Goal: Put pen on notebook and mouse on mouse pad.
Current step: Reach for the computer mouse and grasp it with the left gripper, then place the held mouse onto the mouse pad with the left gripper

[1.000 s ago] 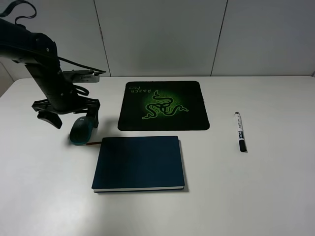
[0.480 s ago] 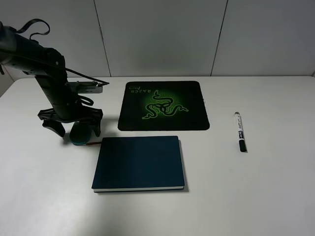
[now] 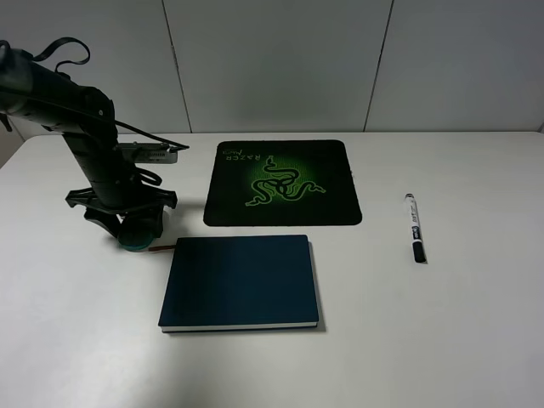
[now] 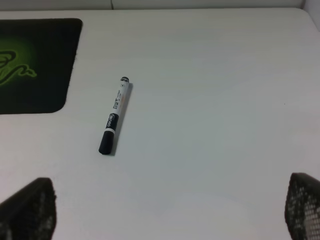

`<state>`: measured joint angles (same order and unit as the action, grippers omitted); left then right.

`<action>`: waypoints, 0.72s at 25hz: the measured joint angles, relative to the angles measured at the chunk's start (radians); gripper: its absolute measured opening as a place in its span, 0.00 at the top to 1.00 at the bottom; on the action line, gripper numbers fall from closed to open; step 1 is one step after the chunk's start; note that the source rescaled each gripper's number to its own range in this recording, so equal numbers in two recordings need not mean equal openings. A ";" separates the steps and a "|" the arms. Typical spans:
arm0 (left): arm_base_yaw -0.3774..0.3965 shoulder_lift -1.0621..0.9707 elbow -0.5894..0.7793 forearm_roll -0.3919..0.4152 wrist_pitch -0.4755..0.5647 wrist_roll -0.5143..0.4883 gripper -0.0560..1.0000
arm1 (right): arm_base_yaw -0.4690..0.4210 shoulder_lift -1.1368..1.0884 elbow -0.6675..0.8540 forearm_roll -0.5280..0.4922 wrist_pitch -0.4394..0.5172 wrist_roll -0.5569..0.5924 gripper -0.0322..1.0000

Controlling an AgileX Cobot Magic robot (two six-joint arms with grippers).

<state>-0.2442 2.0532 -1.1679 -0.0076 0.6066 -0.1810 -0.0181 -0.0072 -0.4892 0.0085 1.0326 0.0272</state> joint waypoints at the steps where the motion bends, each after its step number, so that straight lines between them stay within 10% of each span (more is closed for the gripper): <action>1: 0.000 0.000 0.000 0.000 0.000 0.000 0.95 | 0.000 0.000 0.000 0.000 0.000 0.000 0.00; 18: 0.000 -0.006 0.000 -0.002 0.005 0.000 0.94 | 0.000 0.000 0.000 0.000 0.000 0.000 0.00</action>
<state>-0.2442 2.0473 -1.1679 -0.0096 0.6119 -0.1810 -0.0181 -0.0072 -0.4892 0.0085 1.0326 0.0272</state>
